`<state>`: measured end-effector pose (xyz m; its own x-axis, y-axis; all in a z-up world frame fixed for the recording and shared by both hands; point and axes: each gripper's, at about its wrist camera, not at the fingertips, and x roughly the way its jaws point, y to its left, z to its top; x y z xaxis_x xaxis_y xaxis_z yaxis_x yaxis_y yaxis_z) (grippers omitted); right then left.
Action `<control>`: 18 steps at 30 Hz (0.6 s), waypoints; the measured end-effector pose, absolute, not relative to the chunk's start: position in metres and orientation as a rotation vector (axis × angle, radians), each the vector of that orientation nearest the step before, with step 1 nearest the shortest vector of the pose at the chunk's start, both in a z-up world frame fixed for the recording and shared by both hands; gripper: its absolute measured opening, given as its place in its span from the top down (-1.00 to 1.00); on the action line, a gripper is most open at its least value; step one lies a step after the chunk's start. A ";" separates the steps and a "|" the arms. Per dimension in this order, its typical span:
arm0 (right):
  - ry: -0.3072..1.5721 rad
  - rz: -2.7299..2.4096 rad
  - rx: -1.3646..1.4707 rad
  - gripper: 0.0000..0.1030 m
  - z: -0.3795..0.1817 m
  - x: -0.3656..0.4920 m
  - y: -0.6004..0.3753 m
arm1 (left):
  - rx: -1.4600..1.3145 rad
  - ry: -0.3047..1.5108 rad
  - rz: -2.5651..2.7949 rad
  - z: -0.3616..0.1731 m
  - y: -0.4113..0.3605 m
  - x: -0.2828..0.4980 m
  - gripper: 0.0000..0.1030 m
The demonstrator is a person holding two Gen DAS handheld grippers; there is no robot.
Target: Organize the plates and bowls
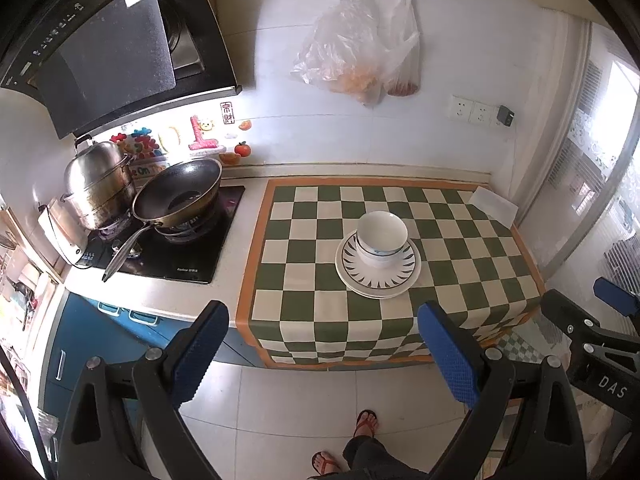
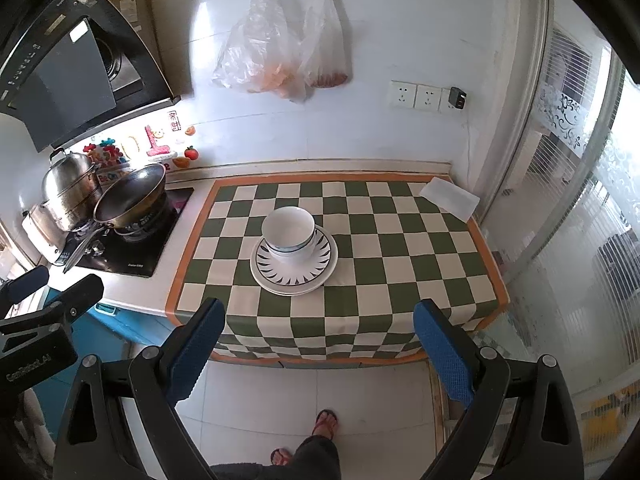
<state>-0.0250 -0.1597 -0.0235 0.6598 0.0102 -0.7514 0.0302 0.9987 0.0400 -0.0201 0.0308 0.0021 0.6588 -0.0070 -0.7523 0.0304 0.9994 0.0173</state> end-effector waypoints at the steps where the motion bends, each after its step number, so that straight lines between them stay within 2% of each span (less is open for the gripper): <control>1: 0.852 -0.014 0.052 -0.89 -0.024 -0.025 -0.160 | 0.028 0.852 -0.021 0.002 0.030 -0.020 -0.88; 18: 0.851 -0.031 0.060 -0.89 -0.026 -0.026 -0.163 | 0.023 0.852 -0.019 0.002 0.030 -0.020 -0.88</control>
